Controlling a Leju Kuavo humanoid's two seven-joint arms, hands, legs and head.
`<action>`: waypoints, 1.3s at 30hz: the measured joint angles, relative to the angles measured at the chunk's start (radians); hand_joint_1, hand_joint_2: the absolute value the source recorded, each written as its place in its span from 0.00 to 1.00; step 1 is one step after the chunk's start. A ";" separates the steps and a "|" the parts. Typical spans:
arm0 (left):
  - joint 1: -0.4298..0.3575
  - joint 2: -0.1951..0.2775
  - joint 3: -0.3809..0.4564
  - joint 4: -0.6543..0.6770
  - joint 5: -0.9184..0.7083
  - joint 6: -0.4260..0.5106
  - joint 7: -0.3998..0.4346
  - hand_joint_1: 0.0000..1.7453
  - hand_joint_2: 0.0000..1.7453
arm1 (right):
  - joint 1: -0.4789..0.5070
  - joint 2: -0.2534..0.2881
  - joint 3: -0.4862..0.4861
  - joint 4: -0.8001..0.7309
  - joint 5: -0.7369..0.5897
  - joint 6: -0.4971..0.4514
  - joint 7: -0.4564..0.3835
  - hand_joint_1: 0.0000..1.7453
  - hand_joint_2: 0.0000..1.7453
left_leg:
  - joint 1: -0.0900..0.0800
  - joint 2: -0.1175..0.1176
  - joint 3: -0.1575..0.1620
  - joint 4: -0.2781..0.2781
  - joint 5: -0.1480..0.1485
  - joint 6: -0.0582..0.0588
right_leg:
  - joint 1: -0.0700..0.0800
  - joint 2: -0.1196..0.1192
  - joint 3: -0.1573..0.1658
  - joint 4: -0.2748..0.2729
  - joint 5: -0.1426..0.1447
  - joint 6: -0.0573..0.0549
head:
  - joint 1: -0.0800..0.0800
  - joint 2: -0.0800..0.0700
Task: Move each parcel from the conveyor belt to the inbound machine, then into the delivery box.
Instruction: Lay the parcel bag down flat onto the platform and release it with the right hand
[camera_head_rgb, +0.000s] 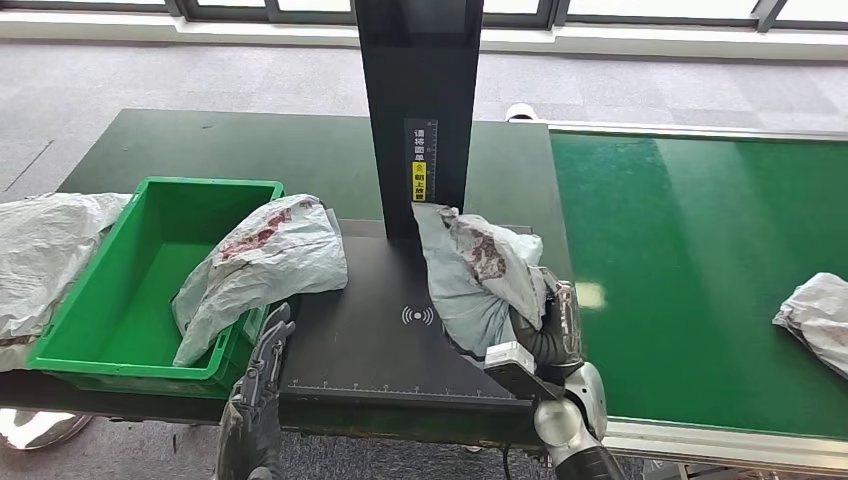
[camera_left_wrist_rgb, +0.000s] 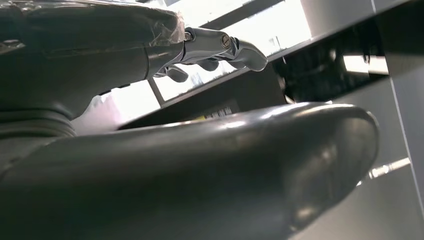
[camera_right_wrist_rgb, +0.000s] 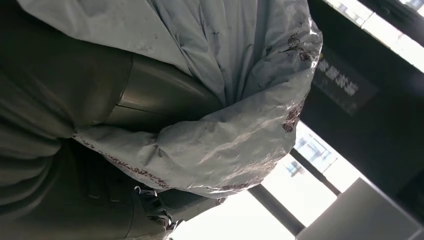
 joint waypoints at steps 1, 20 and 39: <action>-0.009 -0.011 0.018 0.006 -0.002 -0.045 -0.006 0.00 0.00 | 0.006 0.005 0.018 0.018 -0.001 -0.004 0.000 1.00 1.00 | 0.000 0.000 0.000 0.000 0.000 0.000 | 0.000 0.000 0.000 0.000 0.000 0.000 | 0.000 0.000; -0.083 -0.081 0.094 0.134 -0.011 -0.147 -0.036 0.00 0.00 | -0.013 -0.011 0.242 0.301 -0.212 -0.097 -0.002 1.00 1.00 | 0.000 0.001 0.000 0.000 0.000 0.000 | 0.000 0.001 0.000 0.000 0.000 0.000 | 0.000 0.000; -0.091 -0.083 0.094 0.180 0.000 -0.127 -0.042 0.00 0.00 | -0.032 -0.083 0.262 0.346 -0.374 -0.049 -0.002 0.00 1.00 | -0.001 0.001 0.000 0.000 0.000 0.000 | -0.001 0.001 0.000 -0.001 0.000 0.001 | 0.000 0.000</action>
